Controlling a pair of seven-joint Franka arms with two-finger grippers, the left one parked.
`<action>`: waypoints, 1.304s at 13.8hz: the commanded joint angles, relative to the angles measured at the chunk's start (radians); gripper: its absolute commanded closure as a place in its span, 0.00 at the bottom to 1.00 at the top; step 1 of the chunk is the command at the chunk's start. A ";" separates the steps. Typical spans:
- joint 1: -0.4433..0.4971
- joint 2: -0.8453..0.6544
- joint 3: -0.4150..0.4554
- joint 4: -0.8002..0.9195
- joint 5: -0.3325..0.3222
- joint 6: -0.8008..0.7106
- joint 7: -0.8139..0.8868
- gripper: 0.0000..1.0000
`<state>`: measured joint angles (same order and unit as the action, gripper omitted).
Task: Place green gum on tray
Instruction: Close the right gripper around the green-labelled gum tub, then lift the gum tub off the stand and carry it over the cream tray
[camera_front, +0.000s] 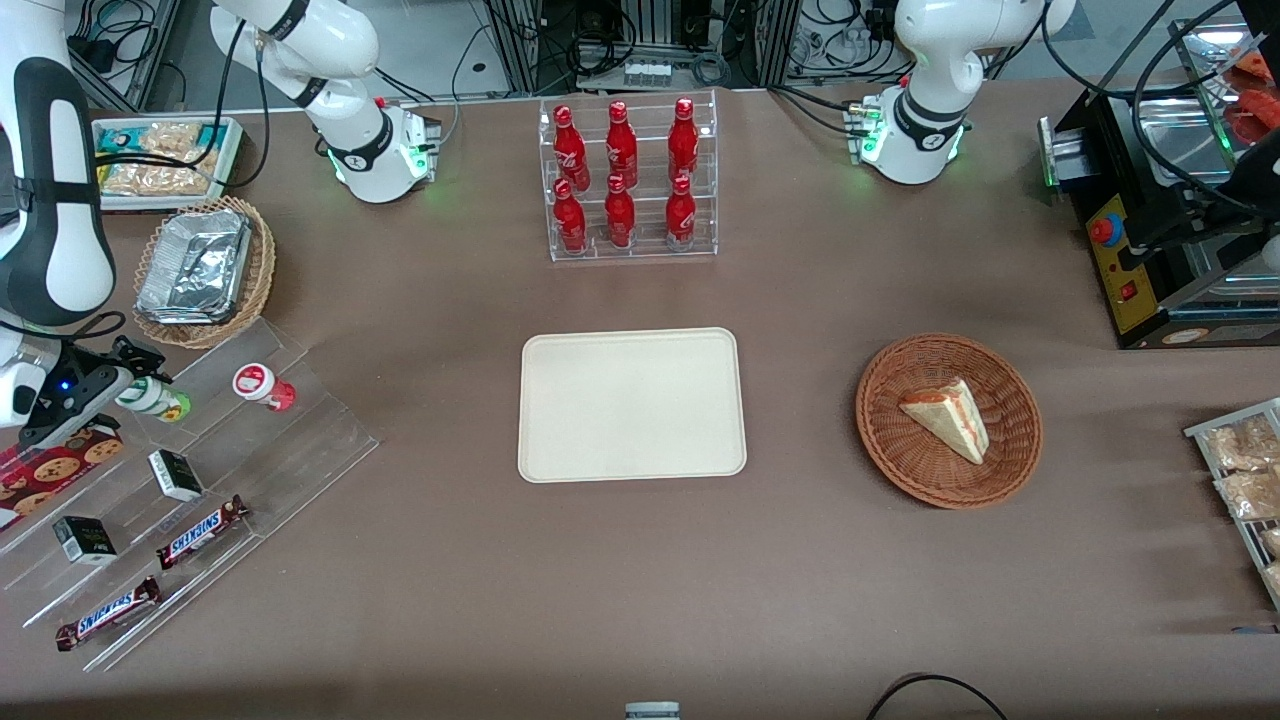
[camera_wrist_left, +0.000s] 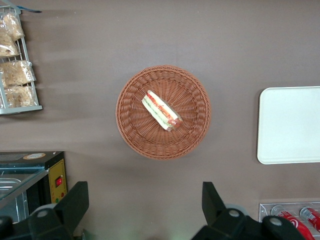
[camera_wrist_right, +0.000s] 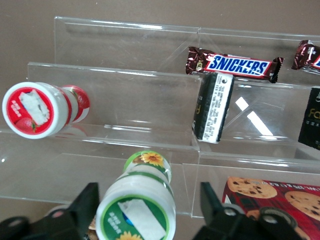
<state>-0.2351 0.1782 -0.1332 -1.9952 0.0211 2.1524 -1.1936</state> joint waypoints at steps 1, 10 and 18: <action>-0.009 -0.008 0.003 -0.013 0.022 0.015 -0.038 0.97; 0.140 -0.045 0.014 0.127 0.011 -0.267 0.279 1.00; 0.480 -0.031 0.015 0.167 0.022 -0.348 0.877 1.00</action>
<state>0.1620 0.1318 -0.1090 -1.8494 0.0268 1.8195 -0.4650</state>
